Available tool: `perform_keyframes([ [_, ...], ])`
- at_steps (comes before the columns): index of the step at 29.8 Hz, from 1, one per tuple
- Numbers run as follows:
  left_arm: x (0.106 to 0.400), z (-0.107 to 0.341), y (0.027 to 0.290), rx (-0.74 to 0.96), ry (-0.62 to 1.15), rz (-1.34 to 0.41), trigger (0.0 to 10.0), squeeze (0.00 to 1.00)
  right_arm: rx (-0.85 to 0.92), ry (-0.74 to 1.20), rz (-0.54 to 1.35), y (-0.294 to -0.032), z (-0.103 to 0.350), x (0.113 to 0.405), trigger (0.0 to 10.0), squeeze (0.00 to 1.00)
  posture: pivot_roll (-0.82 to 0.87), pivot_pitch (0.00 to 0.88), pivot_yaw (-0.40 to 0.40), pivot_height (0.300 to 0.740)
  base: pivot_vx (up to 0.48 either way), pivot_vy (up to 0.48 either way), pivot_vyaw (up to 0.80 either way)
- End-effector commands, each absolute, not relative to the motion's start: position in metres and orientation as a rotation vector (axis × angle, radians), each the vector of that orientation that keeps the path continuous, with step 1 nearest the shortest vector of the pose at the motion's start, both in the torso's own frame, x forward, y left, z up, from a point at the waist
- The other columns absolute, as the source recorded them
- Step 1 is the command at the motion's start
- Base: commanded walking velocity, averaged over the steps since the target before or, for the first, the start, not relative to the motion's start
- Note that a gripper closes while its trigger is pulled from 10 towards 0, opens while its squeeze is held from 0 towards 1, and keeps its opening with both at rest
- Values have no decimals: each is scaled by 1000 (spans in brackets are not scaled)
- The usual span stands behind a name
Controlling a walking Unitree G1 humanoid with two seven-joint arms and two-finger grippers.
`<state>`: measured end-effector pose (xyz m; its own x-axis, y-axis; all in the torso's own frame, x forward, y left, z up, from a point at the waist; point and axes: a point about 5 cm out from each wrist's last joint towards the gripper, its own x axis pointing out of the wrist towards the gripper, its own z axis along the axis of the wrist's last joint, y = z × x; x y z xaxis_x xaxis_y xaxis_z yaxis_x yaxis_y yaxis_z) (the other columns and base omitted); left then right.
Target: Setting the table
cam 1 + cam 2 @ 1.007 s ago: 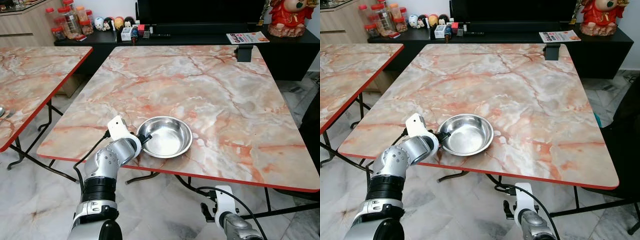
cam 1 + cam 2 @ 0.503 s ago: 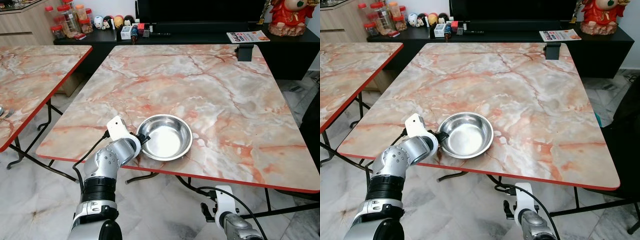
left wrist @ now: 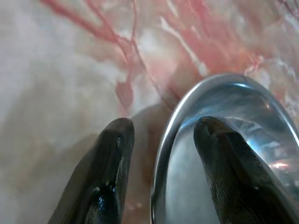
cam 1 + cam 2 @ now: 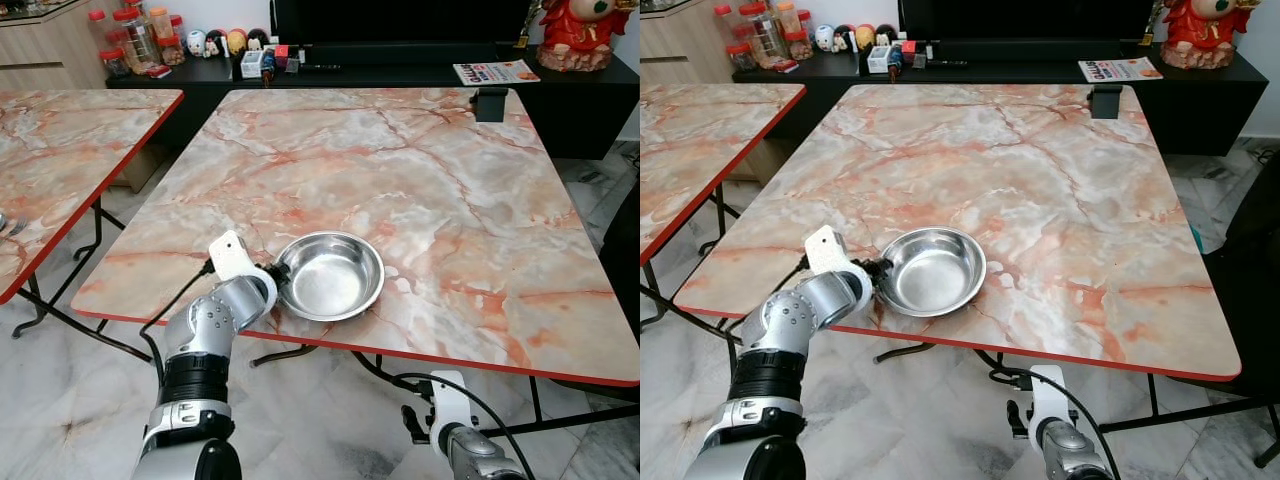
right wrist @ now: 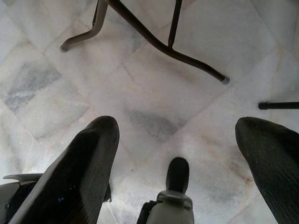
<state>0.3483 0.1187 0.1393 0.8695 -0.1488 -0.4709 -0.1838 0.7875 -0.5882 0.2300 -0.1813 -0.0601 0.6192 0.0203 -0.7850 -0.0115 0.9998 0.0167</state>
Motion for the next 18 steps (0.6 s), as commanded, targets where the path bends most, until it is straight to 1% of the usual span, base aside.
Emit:
perform_keyframes([
  [1,351,148,124,-643,487,28,10000,0,4,902,32,-179,-59,233,10000,0,-70,22,70,740,0,0,0],
  [6,352,155,128,-663,457,21,10000,0,4,900,34,-179,-58,234,10000,0,-66,23,69,740,0,0,0],
  [9,355,164,132,-703,402,22,10000,0,5,900,33,-179,-58,234,10000,0,-67,21,67,740,0,0,0],
  [10,356,170,135,-716,358,27,10000,0,5,899,33,-179,-58,234,10000,0,-67,22,68,740,0,0,0],
  [11,356,170,135,-716,358,27,10000,0,5,899,33,-179,-58,234,10000,0,-67,22,68,740,0,0,0],
  [12,358,179,143,-670,309,65,10000,0,6,899,33,-179,-58,234,10000,0,-64,21,67,740,0,0,0],
  [15,359,190,155,-598,229,115,10000,0,5,899,33,-179,-58,234,10000,0,-62,21,67,740,0,0,0],
  [16,360,200,167,-567,146,152,10000,0,5,899,33,-179,-57,235,10000,0,-64,21,67,740,0,0,0],
  [18,359,207,180,-464,88,207,10000,0,5,899,33,-178,-57,235,10000,0,-61,21,66,740,0,0,0],
])
